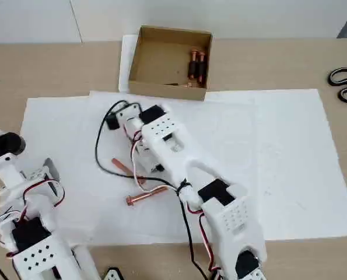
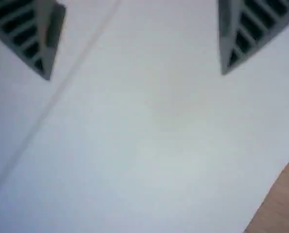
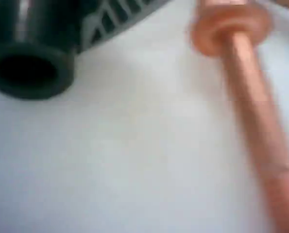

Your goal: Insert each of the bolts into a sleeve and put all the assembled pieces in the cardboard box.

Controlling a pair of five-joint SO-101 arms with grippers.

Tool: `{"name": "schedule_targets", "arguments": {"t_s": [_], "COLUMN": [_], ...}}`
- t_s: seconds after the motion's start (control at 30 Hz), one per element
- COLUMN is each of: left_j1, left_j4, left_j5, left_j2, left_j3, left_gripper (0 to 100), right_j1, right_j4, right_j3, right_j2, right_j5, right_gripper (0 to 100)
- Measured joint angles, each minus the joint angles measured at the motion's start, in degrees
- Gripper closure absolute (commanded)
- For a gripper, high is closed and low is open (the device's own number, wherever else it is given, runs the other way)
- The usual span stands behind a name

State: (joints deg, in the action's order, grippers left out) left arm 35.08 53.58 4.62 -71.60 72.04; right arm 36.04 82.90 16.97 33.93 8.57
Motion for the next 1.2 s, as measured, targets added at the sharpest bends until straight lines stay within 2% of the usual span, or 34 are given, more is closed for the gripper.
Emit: {"name": "schedule_targets", "arguments": {"t_s": [0.13, 0.37, 0.5, 0.6, 0.87, 1.0, 1.2], "left_j1": [0.0, -1.7, -6.5, -11.1, -23.5, -26.5, -28.7], "left_j4": [0.0, 0.0, 0.0, 0.1, 7.3, 9.9, 15.6], "left_j5": [0.0, 0.2, -0.1, -2.5, -5.3, -5.3, -5.4], "left_j2": [0.0, 0.0, 0.0, 0.0, 0.5, 6.9, 25.0], "left_j3": [0.0, 0.0, 0.0, -1.0, -8.5, -13.1, -26.9], "left_gripper": [78, 78, 78, 78, 78, 78, 78], "right_j1": [-2.3, -4.5, -5.6, -9.3, -18.3, -22.9, -26.3], "right_j4": [-0.4, -0.1, 3.7, 6.7, 10.0, 12.0, 13.5], "right_j3": [0.0, 1.1, 4.2, 6.2, 8.1, 8.1, 8.1], "right_j2": [0.0, 0.7, 0.4, -1.1, -10.4, -11.2, -11.2], "right_j5": [0.0, 0.0, 0.0, 0.0, 0.0, 0.0, 0.0], "right_gripper": [99.8, 99.5, 99.5, 99.5, 99.5, 99.5, 99.5]}}
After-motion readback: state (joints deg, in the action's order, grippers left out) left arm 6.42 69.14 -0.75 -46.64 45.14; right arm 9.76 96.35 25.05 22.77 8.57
